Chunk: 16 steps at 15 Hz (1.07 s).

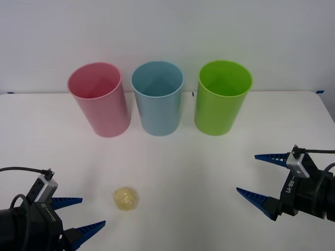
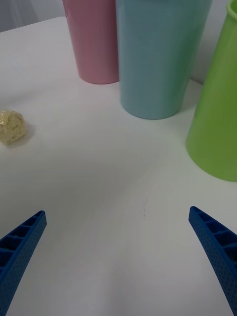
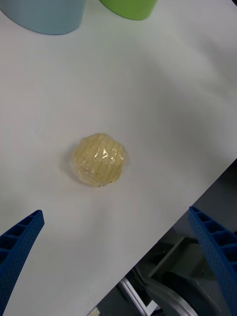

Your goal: Put cans in the blue bin and PET bottles in the pink bin and trash in the green bin.

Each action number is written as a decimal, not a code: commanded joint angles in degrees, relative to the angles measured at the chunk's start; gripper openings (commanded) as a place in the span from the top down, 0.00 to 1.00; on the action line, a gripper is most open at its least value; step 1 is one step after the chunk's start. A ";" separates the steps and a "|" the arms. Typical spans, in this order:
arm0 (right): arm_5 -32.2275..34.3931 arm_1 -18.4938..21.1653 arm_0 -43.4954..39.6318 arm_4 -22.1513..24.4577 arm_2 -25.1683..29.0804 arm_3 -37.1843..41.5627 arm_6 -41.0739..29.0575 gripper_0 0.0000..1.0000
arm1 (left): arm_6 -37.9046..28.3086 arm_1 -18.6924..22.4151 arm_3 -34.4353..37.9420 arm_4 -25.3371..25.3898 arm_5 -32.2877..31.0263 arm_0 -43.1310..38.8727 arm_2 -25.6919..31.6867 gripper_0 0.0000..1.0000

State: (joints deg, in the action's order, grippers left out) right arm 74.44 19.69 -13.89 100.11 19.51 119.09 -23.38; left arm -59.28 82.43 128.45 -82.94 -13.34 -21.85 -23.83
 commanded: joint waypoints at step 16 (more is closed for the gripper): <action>0.00 0.00 0.00 0.00 0.00 0.00 0.00 0.00 | -2.42 1.07 -11.12 4.28 2.00 49.45 -46.65 0.00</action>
State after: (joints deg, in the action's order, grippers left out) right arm 74.44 19.69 -13.89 100.11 19.51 119.09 -23.38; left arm -61.62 83.59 117.59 -79.00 -11.80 25.37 -68.09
